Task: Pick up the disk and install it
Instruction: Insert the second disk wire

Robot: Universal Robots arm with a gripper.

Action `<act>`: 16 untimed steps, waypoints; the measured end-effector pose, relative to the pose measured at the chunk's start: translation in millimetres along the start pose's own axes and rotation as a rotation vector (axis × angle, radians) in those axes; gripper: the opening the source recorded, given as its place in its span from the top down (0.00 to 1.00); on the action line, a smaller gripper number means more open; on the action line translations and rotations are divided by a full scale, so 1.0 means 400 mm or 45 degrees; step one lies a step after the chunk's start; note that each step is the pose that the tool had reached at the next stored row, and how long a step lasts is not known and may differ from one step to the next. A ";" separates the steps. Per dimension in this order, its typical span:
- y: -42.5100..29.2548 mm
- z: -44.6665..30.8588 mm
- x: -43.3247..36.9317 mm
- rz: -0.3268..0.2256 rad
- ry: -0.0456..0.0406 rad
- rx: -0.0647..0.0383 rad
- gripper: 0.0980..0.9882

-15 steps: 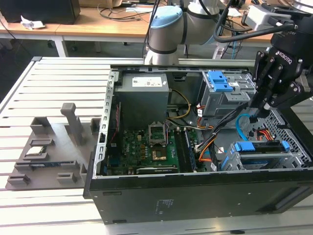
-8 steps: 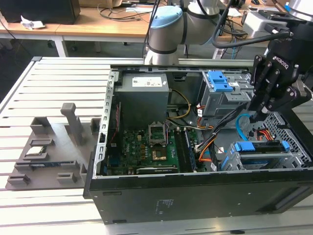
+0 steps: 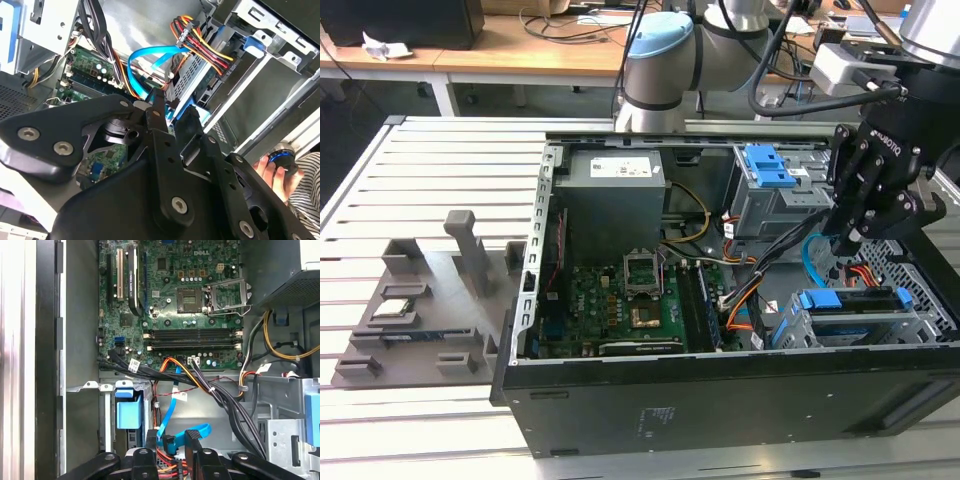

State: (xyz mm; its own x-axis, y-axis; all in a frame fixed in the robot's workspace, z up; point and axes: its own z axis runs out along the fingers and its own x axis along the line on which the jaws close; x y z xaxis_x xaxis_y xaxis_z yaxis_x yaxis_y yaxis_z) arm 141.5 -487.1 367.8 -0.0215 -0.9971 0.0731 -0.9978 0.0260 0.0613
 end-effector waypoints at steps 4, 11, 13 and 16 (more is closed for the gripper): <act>0.000 0.000 0.000 0.000 0.000 0.000 0.70; 0.000 0.000 0.001 0.000 0.000 0.000 0.93; -0.001 0.001 0.016 0.000 0.000 0.000 0.93; -0.002 0.006 0.048 0.000 0.000 0.000 0.93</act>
State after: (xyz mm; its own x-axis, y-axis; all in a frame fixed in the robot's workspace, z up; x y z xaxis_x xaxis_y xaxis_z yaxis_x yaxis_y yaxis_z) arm 141.5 -506.4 366.7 -0.0214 -0.9971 0.0733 -0.9978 0.0260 0.0613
